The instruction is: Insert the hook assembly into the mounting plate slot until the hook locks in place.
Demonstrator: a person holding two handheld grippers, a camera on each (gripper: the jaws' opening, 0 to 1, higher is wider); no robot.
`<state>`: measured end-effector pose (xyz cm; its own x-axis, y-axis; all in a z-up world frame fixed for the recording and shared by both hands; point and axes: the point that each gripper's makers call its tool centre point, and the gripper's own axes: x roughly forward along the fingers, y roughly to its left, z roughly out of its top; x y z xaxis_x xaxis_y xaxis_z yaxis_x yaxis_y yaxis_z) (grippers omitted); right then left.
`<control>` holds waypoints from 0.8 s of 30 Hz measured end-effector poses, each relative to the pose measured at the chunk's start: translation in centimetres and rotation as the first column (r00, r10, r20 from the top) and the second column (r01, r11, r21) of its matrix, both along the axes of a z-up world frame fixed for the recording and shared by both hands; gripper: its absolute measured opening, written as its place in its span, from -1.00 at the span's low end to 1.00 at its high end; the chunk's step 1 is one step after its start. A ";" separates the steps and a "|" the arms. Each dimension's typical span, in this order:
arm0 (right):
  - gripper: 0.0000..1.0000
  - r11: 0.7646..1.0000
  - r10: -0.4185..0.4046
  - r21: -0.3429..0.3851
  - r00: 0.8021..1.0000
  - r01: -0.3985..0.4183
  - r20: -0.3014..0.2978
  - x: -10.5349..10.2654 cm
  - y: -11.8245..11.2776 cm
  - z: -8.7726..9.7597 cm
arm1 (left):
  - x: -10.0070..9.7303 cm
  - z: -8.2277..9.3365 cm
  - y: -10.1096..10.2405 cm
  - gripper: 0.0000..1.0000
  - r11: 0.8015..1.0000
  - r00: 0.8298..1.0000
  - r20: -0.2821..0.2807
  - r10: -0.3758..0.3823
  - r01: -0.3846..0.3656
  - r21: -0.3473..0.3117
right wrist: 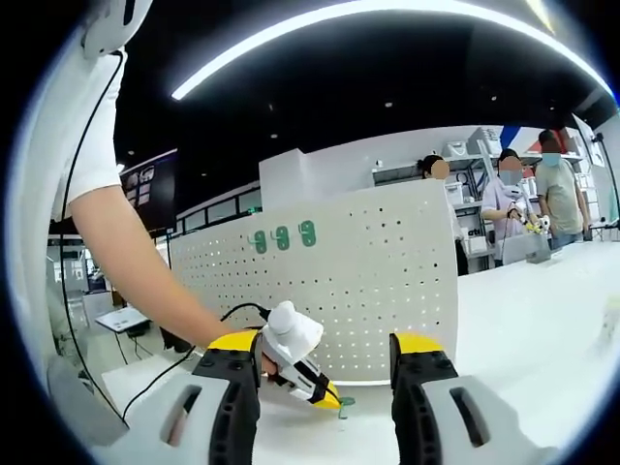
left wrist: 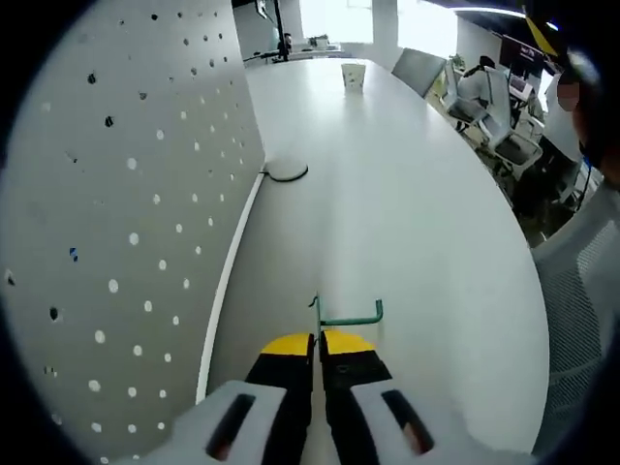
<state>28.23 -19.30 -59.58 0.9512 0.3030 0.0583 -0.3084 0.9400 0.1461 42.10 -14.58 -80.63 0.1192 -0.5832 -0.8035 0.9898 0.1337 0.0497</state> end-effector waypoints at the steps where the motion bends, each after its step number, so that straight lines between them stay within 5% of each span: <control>1: 0.02 1.000 0.000 0.001 1.000 0.000 -0.001 0.0 0.0 0.0 | 0.0 0.1 0.0 -0.96 1.000 1.000 0.003 -0.002 0.002 -0.003; 15: 0.02 1.000 0.001 0.026 1.000 -0.001 0.005 -0.2 -0.1 0.4 | -0.3 4.3 -1.0 -0.96 0.990 0.999 0.051 -0.003 0.010 -0.138; 24: 0.00 0.999 -0.002 0.051 1.000 0.001 0.017 -0.4 0.0 1.2 | -0.3 5.2 -0.4 -0.96 0.984 0.998 0.040 0.044 -0.037 -0.177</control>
